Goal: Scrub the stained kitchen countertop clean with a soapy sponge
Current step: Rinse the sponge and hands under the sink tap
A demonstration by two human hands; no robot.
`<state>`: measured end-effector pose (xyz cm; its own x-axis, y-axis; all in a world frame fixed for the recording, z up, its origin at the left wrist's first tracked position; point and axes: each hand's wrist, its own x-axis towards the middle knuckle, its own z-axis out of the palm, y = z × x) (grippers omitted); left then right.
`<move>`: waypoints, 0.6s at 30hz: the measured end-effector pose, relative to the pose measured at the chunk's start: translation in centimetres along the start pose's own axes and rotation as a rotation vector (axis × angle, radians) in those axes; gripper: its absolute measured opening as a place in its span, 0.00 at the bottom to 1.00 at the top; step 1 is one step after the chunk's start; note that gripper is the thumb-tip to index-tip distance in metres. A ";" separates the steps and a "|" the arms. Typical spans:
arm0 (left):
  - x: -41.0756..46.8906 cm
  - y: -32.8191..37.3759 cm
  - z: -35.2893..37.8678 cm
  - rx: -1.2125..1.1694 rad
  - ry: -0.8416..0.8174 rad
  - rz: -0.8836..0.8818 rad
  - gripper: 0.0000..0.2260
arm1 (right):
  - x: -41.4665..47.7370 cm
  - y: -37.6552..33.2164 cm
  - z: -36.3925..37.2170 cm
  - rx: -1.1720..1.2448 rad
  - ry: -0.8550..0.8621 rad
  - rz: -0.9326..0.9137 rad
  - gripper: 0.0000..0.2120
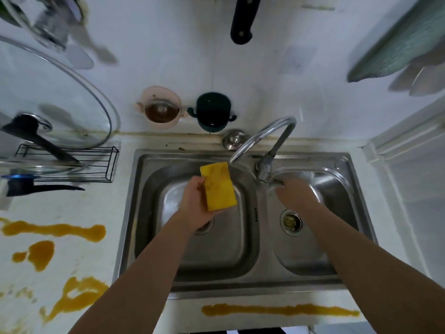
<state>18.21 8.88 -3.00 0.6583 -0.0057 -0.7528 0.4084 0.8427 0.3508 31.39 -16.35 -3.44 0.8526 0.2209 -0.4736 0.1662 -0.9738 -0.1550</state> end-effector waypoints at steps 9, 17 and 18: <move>-0.8 1.1 0.6 0.187 -0.035 0.034 0.22 | -6.3 -7.5 -0.2 0.454 0.062 -0.075 0.19; -1.4 0.8 -2.2 0.643 -0.133 0.146 0.33 | -7.3 -13.4 -1.2 1.014 -0.200 -0.140 0.22; -1.5 0.8 -2.2 0.691 -0.124 0.178 0.30 | -7.0 -13.6 -1.1 0.932 -0.174 -0.148 0.19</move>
<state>16.16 10.73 -2.87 0.8019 0.0044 -0.5974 0.5682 0.3035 0.7649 23.69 -4.70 2.97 0.7565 0.4161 -0.5046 -0.2589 -0.5179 -0.8153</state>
